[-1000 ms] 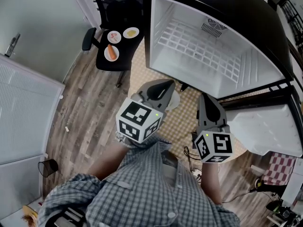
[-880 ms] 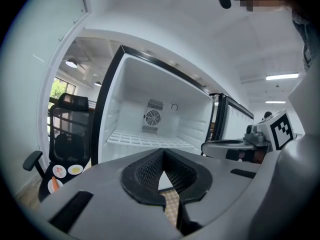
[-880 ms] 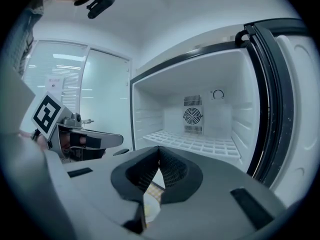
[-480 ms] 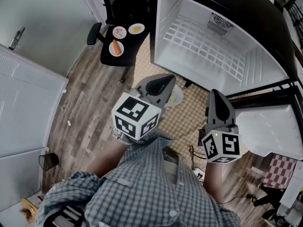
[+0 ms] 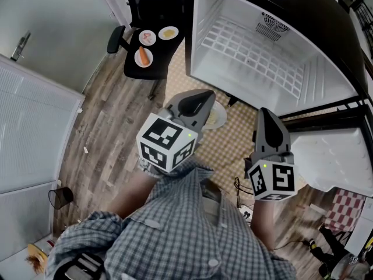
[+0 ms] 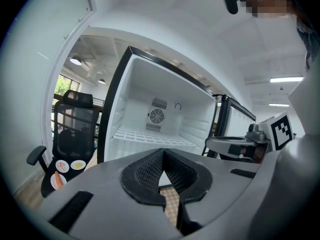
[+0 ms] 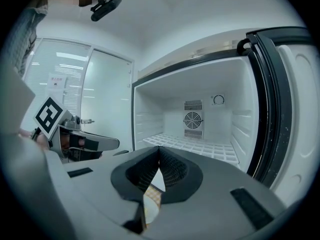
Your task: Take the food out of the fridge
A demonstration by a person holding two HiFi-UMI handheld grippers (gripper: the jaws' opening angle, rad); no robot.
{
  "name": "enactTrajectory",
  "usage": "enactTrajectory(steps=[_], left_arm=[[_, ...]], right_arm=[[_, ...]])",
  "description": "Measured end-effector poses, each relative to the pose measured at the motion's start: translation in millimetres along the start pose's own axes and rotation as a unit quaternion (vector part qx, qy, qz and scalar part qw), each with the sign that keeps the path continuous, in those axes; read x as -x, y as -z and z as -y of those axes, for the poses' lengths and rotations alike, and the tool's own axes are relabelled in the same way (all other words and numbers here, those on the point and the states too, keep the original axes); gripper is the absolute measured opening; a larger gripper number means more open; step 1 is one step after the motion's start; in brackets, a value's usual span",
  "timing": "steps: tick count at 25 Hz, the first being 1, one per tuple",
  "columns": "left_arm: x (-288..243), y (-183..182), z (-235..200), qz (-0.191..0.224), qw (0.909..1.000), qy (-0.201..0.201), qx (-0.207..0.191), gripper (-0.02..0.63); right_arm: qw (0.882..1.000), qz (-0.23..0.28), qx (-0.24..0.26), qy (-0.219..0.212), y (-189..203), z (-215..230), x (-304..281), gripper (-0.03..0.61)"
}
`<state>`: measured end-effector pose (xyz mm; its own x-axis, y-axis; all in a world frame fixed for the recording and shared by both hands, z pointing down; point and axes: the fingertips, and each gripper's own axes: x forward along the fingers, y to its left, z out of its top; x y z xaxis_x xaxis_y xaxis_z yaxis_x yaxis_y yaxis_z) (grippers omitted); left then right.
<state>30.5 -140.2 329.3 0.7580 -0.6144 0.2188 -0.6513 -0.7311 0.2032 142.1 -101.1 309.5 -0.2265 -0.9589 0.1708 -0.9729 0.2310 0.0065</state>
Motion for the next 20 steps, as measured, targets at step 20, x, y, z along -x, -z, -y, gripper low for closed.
enactTrajectory(steps=[20], left_arm=[[3, 1, -3, -0.005, 0.9999, -0.005, -0.009, 0.005]], right_arm=[[0.999, -0.015, -0.038, -0.004, 15, 1, -4, 0.009]])
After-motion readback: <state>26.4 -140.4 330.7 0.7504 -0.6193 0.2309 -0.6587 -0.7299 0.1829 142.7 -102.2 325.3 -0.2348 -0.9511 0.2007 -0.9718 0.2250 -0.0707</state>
